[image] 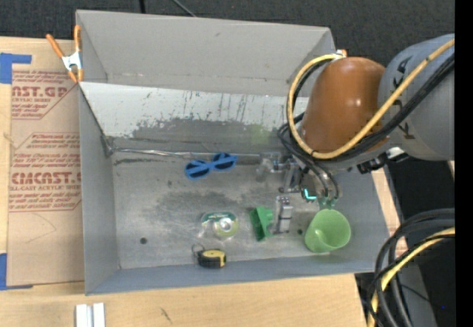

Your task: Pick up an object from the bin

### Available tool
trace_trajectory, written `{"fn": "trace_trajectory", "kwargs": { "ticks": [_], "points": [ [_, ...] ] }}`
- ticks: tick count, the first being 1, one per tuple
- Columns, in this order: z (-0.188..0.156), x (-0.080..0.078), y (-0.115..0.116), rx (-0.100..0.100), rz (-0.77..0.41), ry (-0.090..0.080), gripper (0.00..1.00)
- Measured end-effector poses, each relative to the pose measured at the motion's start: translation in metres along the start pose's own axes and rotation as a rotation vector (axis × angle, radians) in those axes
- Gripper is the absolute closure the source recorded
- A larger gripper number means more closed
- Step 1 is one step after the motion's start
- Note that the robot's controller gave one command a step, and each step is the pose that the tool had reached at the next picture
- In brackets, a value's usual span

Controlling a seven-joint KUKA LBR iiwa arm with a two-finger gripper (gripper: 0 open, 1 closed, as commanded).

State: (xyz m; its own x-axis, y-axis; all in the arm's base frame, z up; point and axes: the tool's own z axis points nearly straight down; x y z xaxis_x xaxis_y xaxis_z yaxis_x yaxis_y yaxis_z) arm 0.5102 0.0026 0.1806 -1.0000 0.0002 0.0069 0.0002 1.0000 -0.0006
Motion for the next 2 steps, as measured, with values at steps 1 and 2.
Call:
{"fn": "trace_trajectory", "kwargs": {
  "ticks": [1,2],
  "points": [
    [0.114,0.026,-0.05,-0.002,0.124,-0.005,0.0],
    [0.08,0.025,-0.021,-0.003,0.204,-0.009,0.0]
  ]
}}
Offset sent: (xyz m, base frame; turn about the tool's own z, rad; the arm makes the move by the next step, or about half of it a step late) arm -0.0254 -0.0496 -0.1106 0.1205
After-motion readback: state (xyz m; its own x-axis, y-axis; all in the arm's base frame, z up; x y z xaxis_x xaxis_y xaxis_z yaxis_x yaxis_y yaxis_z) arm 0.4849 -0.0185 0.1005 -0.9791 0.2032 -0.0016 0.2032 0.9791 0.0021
